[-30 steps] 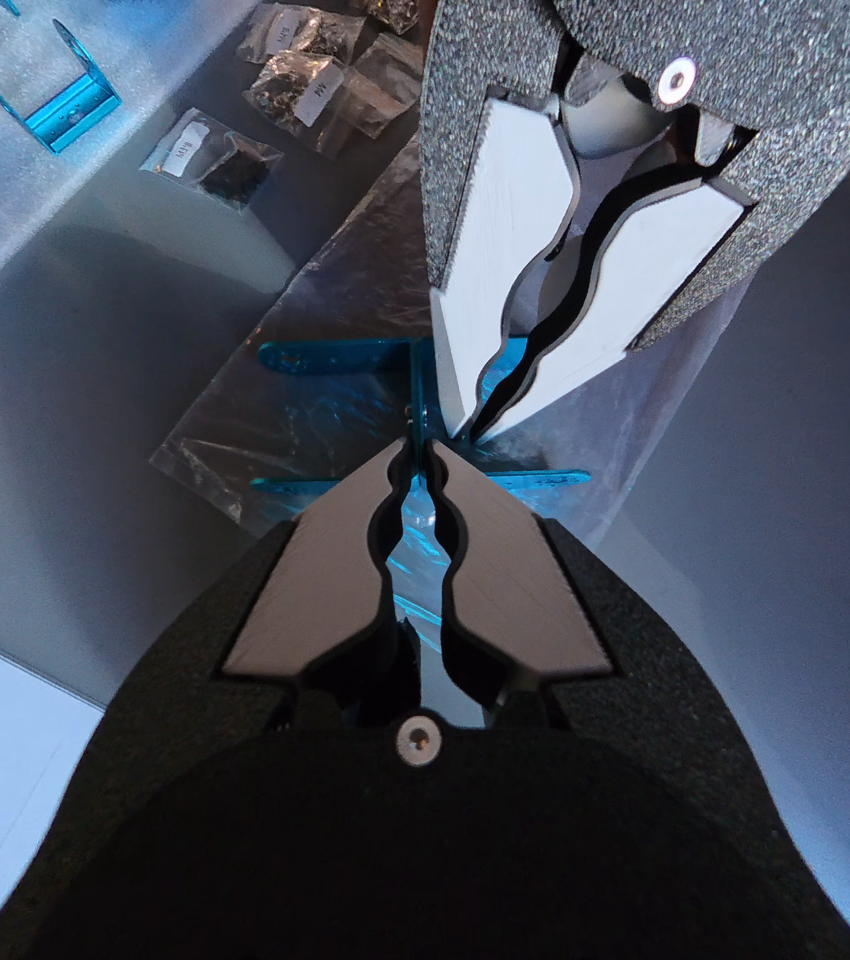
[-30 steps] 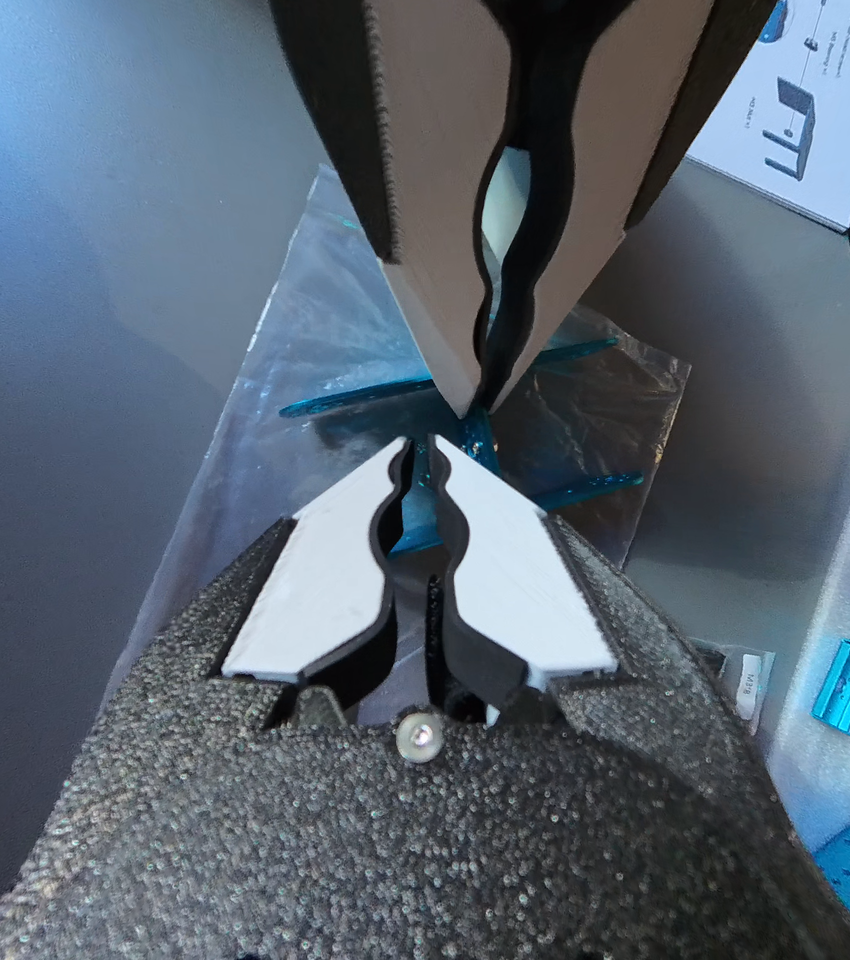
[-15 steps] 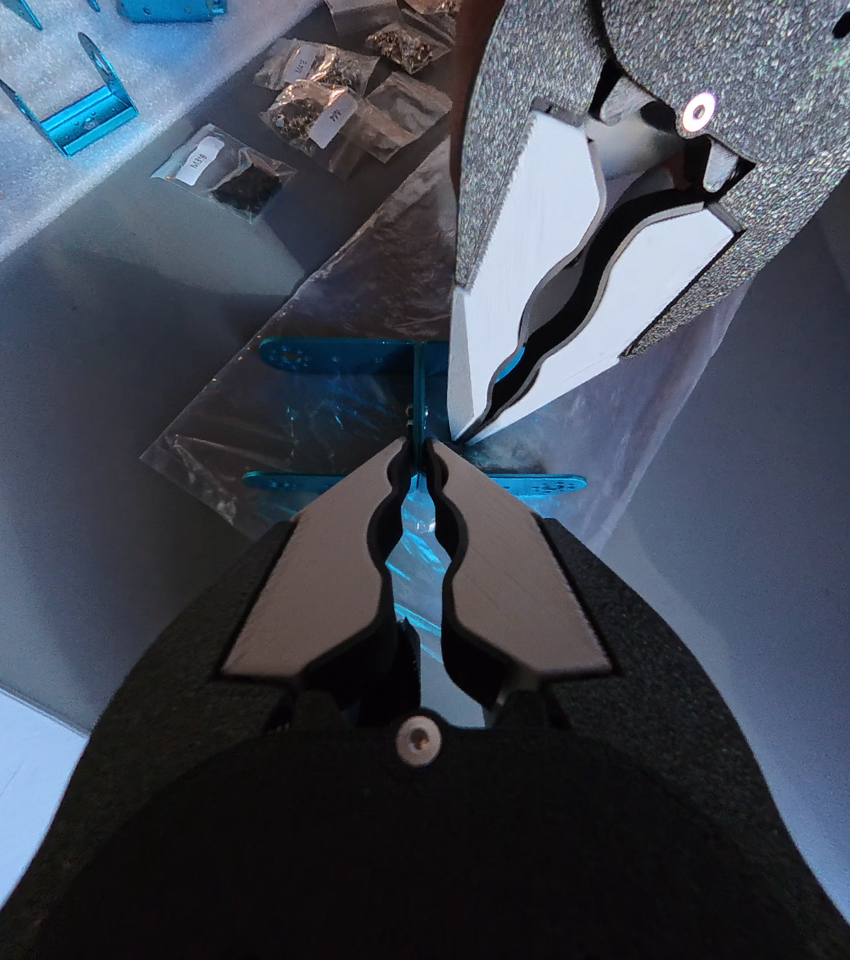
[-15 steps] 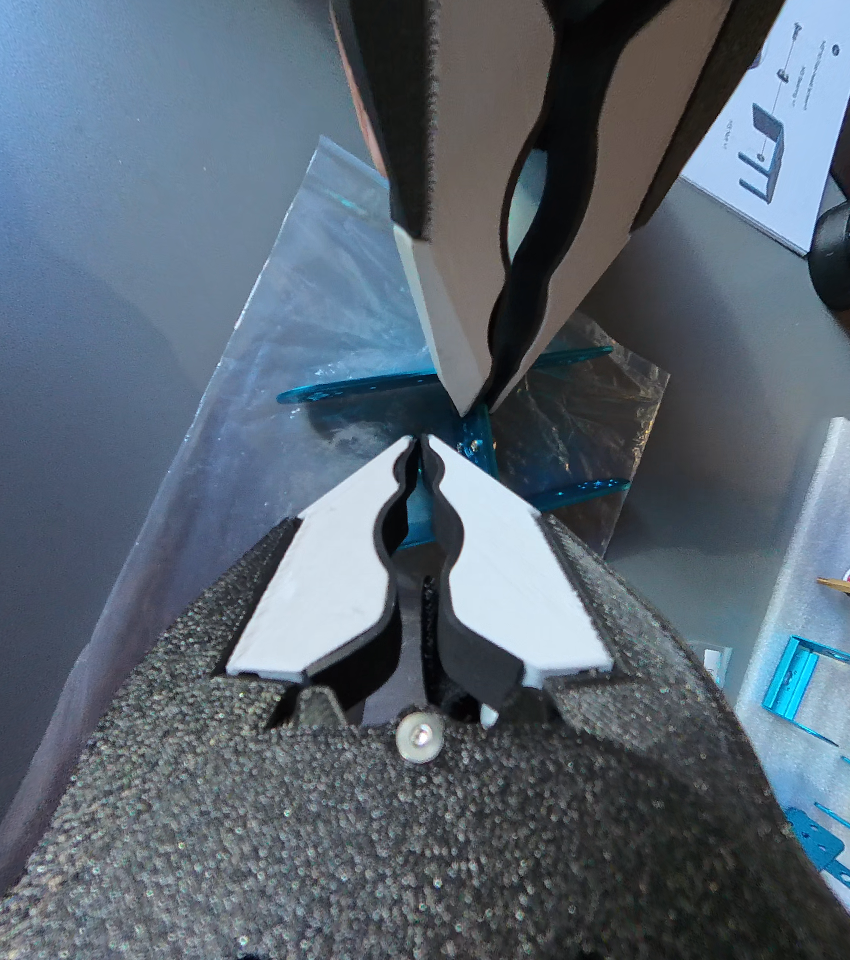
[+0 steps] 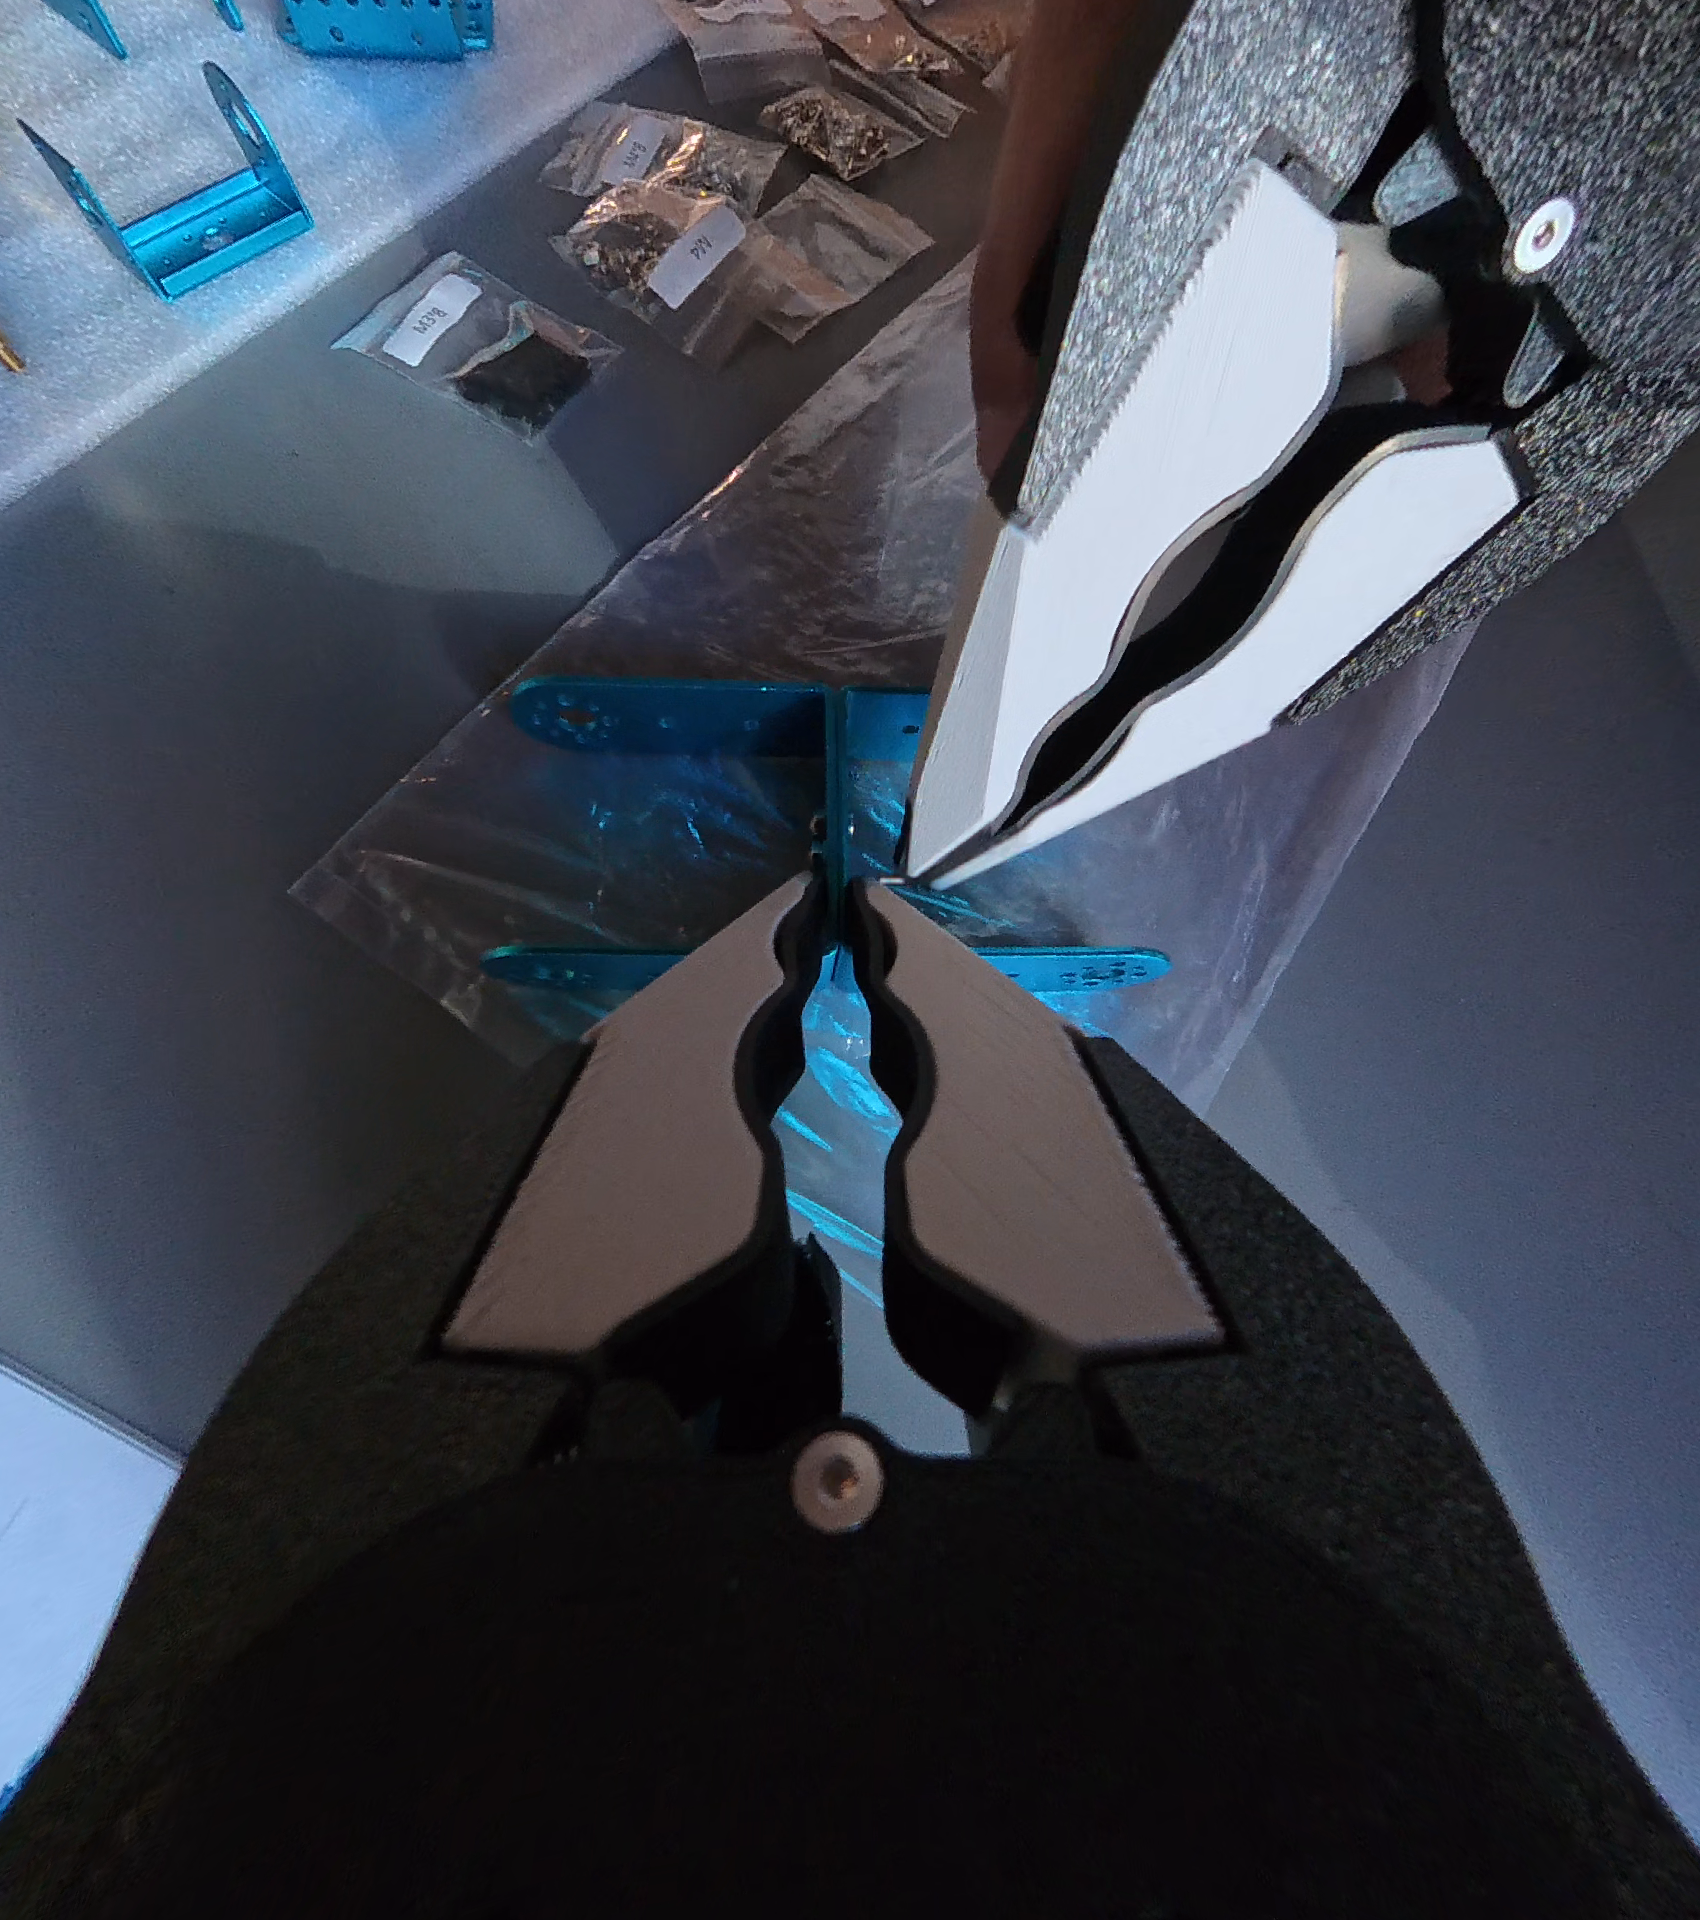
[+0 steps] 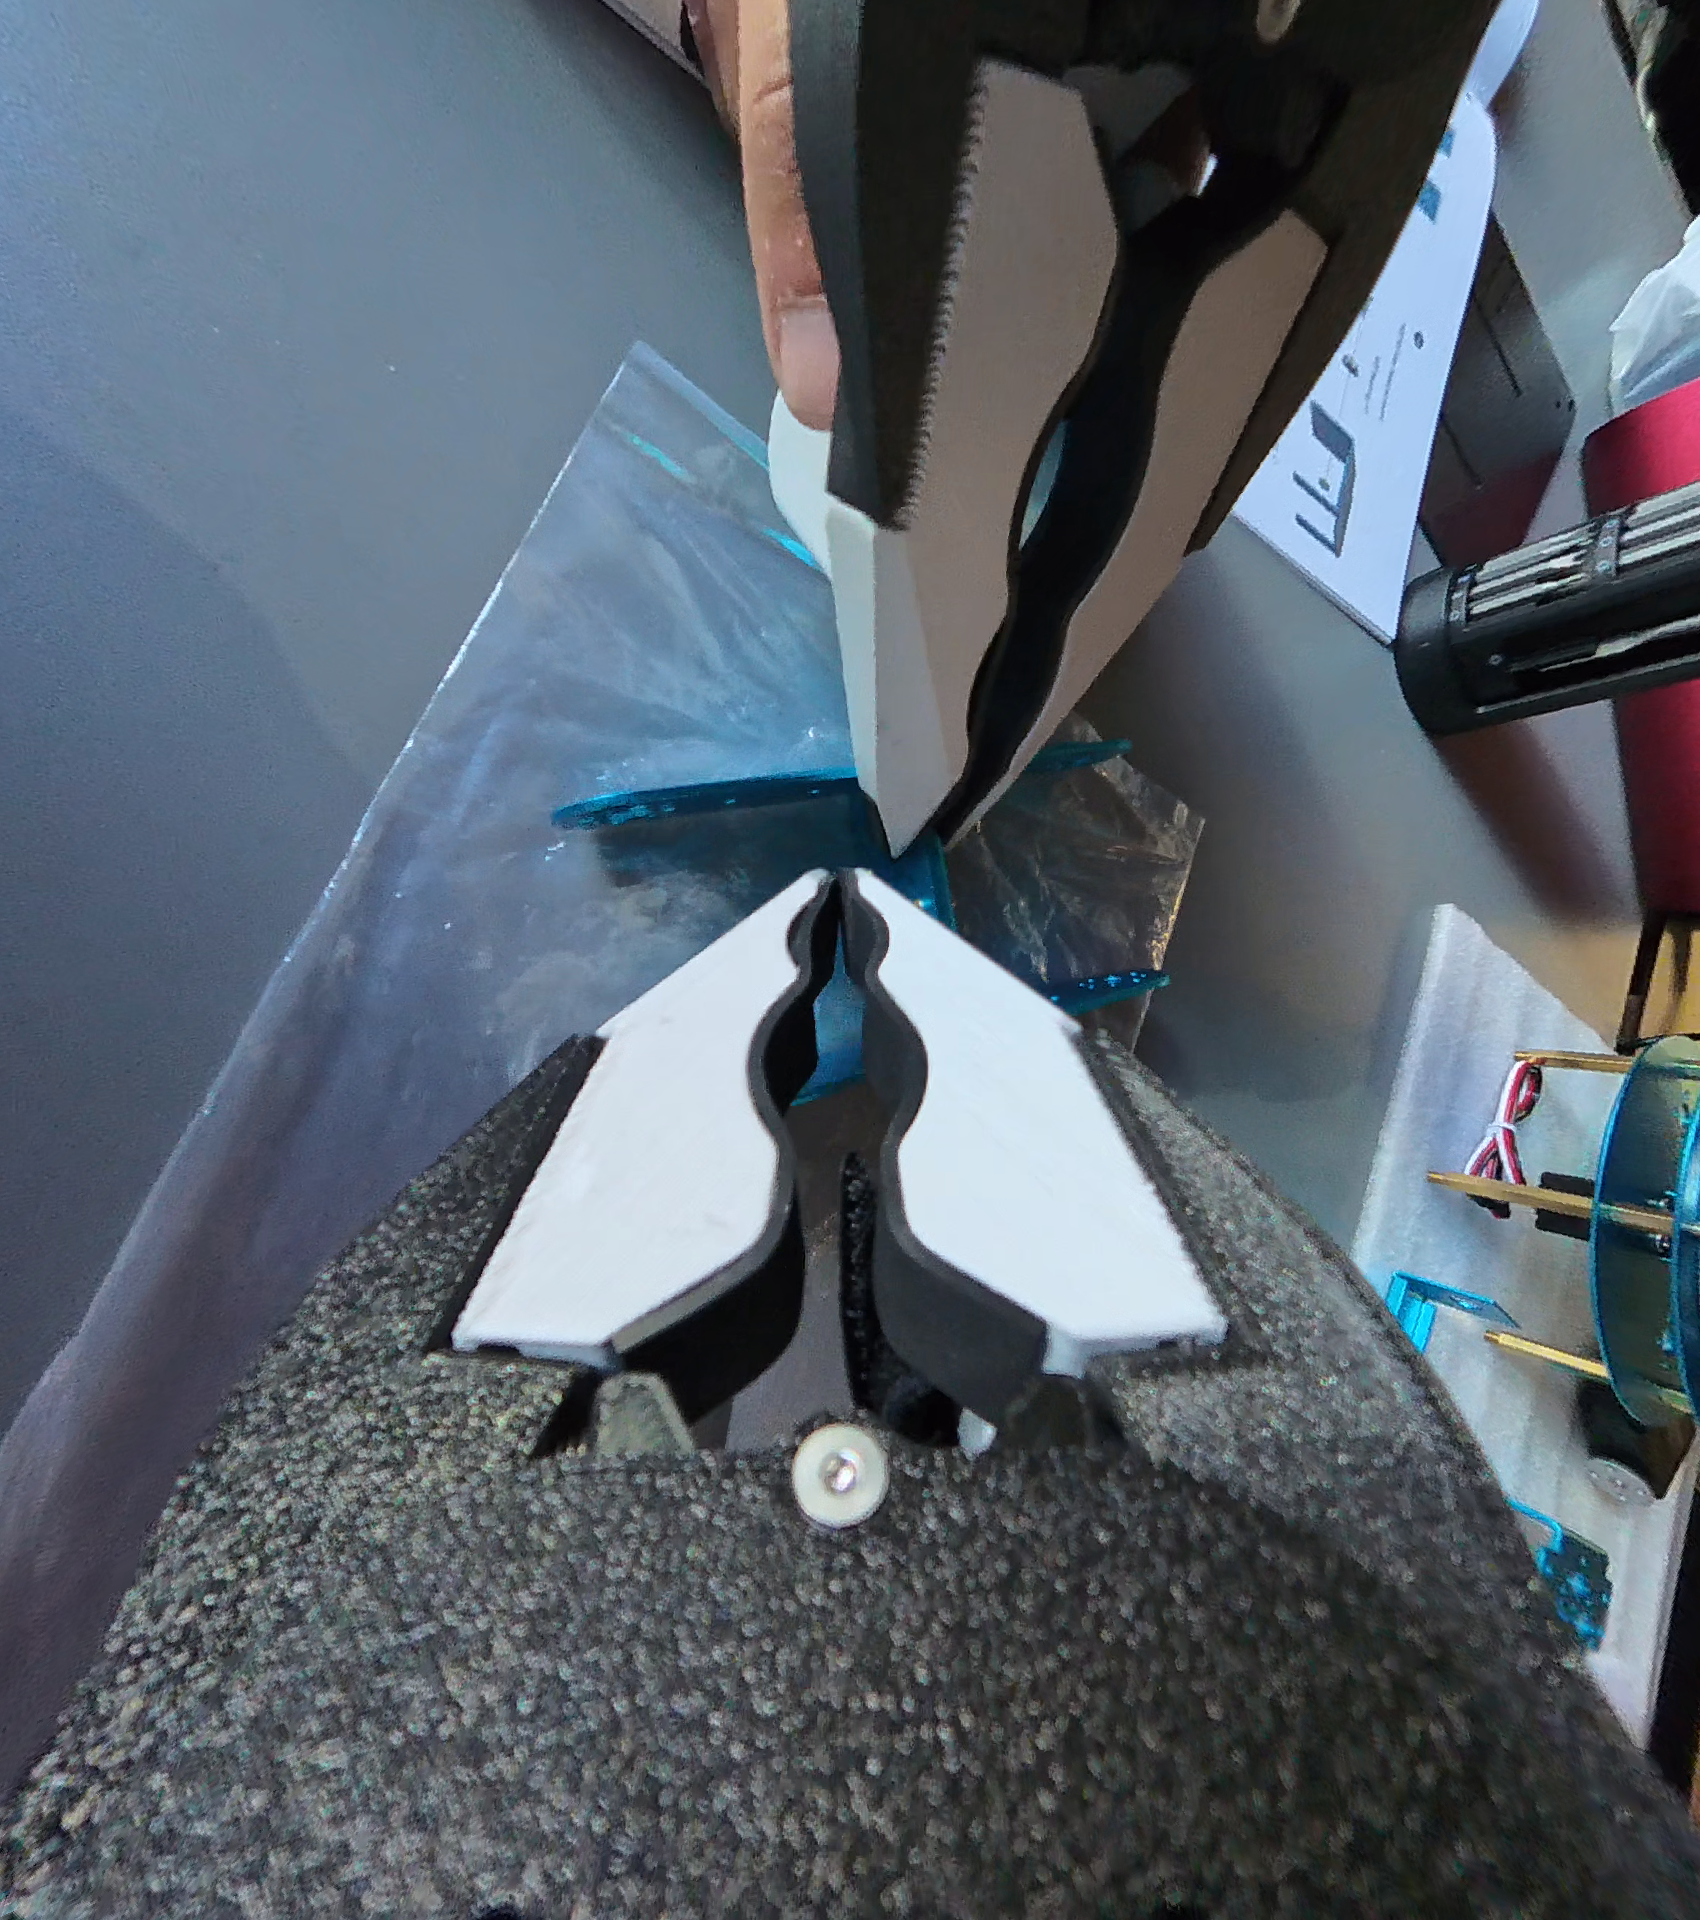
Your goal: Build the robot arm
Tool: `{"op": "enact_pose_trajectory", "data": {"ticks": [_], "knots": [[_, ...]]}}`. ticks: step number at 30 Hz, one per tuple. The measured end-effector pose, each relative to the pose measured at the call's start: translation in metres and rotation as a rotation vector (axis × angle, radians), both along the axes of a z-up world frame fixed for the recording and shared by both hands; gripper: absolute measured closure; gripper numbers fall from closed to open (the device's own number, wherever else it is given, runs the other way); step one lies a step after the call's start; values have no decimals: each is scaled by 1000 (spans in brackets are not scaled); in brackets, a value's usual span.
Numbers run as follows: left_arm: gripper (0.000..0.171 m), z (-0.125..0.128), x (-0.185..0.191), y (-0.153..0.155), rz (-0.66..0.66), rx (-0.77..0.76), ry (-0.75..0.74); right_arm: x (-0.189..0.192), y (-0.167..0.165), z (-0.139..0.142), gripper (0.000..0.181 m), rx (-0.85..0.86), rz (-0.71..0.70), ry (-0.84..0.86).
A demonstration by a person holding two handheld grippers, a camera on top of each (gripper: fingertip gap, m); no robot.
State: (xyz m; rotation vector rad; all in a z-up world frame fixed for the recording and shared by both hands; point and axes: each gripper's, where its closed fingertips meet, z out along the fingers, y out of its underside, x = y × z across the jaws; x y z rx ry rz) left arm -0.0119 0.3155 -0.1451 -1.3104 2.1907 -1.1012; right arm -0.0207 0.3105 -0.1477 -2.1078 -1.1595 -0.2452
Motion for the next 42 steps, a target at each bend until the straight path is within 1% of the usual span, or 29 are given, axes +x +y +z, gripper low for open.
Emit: {"op": "enact_pose_trajectory", "data": {"ticks": [3, 21, 25, 28, 34, 37, 42], "knots": [[169, 0, 0, 0, 0, 0, 1, 1, 3, -4, 181, -11, -10, -6], [169, 0, 0, -2, -1, -14, 4, 5, 5, -2, 181, 17, -28, -20], [168, 1, 0, -1, 6, -28, 8, 6, 6, -2, 181, 52, -52, -34], [168, 1, 1, -2, 10, -37, 8, 7, 6, -2, 181, 61, -96, -37], [168, 1, 2, -2, 21, -55, 11, 7, 6, 2, 181, 136, -129, -74], [168, 1, 2, -1, 27, -61, 13, 8, 6, 1, 181, 125, -145, -76], [168, 1, 2, -1, 27, -65, 14, 6, 5, -1, 179, 71, -131, -98]]}}
